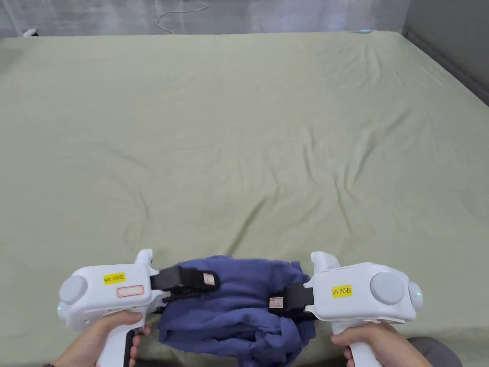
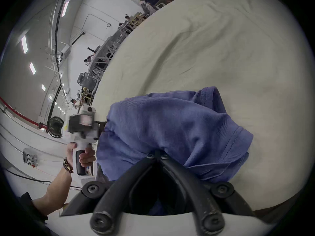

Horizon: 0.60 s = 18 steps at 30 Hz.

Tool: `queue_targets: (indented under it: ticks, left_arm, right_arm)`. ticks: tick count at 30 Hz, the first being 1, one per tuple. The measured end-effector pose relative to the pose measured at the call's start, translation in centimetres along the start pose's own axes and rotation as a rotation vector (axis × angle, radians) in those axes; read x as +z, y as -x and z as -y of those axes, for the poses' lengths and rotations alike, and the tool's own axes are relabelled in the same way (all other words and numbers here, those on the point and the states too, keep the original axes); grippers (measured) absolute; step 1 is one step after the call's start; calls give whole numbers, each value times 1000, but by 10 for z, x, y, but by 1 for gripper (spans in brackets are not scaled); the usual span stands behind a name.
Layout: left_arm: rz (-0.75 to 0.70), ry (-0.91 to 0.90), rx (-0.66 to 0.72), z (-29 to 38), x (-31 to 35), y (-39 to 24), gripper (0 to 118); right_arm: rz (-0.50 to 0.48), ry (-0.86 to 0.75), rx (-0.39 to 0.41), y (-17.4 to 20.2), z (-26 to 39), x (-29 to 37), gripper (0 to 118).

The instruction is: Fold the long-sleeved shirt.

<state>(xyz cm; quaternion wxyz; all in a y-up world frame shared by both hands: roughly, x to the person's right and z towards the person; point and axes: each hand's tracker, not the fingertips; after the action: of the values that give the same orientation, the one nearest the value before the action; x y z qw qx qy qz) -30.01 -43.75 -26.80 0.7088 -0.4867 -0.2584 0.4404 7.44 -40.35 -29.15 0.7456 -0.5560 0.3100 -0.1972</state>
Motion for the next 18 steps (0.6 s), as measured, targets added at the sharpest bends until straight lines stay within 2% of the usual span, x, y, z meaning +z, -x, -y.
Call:
queue_targets:
  ticks: [1,2,3,5,7,10,13,15,18]
  left_arm:
    - [-87,15,-42,2,-5,-2,15]
    - [-101,6,-76,-5,-2,2,14]
    - [-34,-9,-78,-8,5,0,13]
    - [-82,-18,-119,-11,13,-10,12]
    - [-88,-42,-187,-15,25,-19,11]
    - [-62,-68,-199,-17,45,-32,11]
    - [-86,-82,-230,-29,75,-33,11]
    - [-143,-104,-254,-47,104,-16,11]
    - [-205,-131,-259,-63,161,-3,11]
  right_arm:
    - [-1,0,-2,0,0,0,0]
    - [-2,-1,-3,0,0,0,0]
    - [5,-3,-1,2,0,0,0]
    - [30,-3,13,8,0,0,0]
    - [93,-22,58,22,0,2,0]
    - [166,-86,172,57,-2,7,0]
    - [258,-189,319,103,-11,2,0]
    - [254,-249,409,142,-18,-11,0]
    - [209,-294,496,194,-27,-40,0]
